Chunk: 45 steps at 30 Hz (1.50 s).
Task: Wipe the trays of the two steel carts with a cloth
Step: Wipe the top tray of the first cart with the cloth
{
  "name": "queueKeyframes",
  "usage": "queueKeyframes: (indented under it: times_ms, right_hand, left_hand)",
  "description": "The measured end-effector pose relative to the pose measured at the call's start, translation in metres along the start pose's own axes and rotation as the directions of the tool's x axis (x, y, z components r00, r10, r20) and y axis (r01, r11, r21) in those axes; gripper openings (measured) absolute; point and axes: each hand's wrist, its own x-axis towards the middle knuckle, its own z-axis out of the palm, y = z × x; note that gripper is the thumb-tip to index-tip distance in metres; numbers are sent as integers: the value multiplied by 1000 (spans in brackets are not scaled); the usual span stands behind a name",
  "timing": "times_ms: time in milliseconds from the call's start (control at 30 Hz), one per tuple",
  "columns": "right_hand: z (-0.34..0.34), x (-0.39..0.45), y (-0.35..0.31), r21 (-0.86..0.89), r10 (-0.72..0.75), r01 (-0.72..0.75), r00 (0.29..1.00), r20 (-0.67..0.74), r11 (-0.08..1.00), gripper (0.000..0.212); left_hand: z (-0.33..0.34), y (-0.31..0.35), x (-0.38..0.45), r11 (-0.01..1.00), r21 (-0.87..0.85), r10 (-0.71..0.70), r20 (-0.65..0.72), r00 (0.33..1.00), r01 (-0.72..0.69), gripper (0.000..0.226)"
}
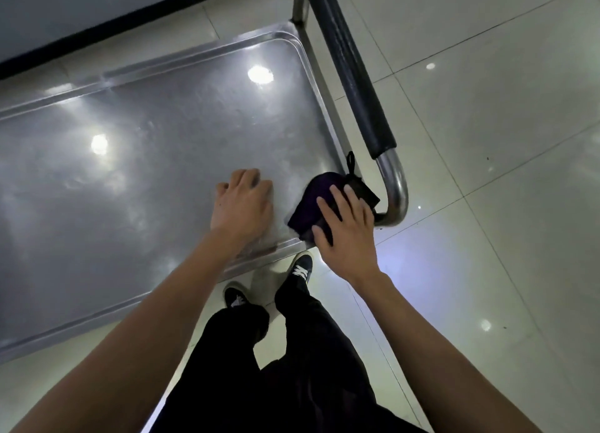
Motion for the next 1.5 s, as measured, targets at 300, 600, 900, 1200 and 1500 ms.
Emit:
queueKeyframes:
  times_ms: [300,600,900,1200,1500]
  right_hand:
    - [9,1,3,-138,-19,35,993,119,990,58]
    - [14,24,-17,-173,25,-2,992,128,985,56]
    - [17,102,-38,-120,183,-165,970,162,979,57]
    - [19,254,-58,-79,177,-166,972,154,983,56]
    - [22,378,-88,-23,209,-207,970,126,978,56]
  left_hand:
    - [0,-14,46,999,-17,38,-96,995,-39,29]
    - [-15,-43,79,999,-5,-43,-56,998,43,52]
    - [-20,-73,85,997,-15,-76,-6,997,76,61]
    - [-20,-77,86,999,22,-50,40,998,50,70]
    - [-3,-79,82,998,12,-56,-53,997,56,73]
